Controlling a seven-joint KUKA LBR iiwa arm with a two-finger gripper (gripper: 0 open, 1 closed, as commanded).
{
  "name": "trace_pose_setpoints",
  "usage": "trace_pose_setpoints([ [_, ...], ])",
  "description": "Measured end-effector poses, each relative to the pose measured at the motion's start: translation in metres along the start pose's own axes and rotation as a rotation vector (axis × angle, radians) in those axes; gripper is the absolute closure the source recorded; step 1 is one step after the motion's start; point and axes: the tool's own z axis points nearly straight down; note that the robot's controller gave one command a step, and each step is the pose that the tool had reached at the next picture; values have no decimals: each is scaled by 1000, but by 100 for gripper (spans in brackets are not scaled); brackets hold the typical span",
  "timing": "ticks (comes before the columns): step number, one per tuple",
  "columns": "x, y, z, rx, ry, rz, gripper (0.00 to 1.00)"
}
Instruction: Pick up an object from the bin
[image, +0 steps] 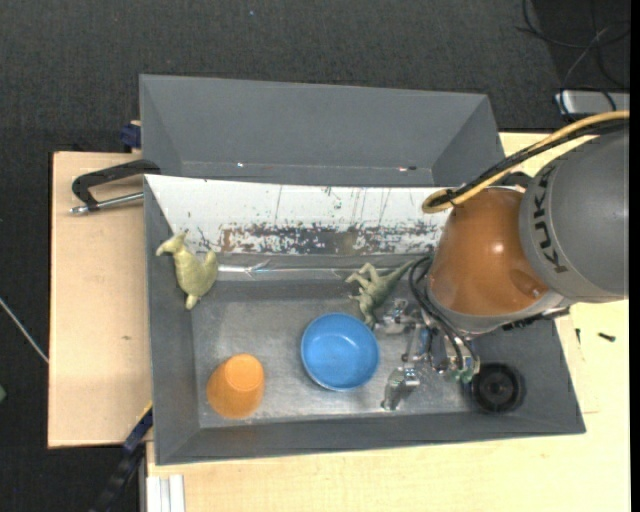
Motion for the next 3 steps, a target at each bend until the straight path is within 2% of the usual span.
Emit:
trace_pose_setpoints([
  [1,-11,59,27,7,-16,-21,0],
  [2,-11,58,26,6,-16,-19,100],
  [3,-21,65,-90,0,-24,17,100],
])
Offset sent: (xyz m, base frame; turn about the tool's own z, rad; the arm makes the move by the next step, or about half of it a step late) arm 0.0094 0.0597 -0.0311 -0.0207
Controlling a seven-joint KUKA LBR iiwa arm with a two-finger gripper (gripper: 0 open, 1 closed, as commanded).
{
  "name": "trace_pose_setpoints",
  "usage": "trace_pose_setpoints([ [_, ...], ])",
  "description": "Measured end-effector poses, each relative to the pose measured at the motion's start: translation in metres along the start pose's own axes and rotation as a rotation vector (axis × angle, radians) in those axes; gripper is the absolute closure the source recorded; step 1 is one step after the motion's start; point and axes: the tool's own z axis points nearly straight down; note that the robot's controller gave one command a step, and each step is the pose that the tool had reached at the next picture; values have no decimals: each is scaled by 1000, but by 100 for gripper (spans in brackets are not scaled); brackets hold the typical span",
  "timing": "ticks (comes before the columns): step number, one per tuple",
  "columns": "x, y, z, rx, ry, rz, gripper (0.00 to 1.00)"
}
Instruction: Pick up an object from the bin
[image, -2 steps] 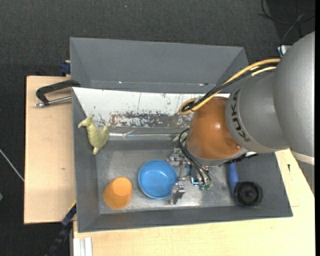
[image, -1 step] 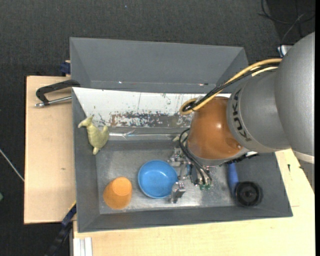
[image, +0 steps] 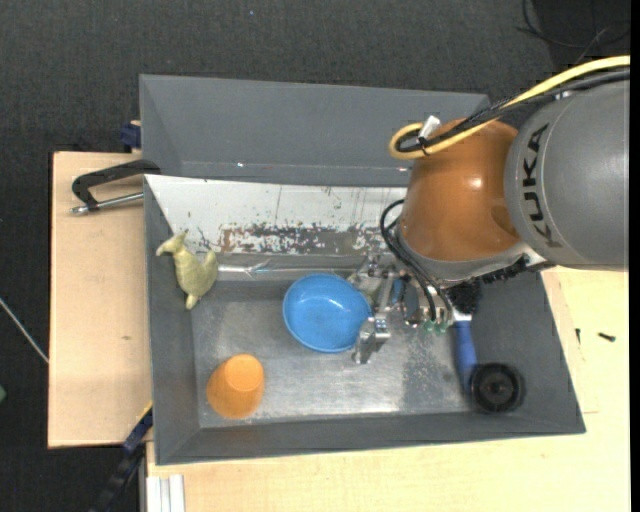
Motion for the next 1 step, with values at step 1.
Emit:
trace_pose_setpoints([
  [1,-15,-36,-48,2,4,-302,100],
])
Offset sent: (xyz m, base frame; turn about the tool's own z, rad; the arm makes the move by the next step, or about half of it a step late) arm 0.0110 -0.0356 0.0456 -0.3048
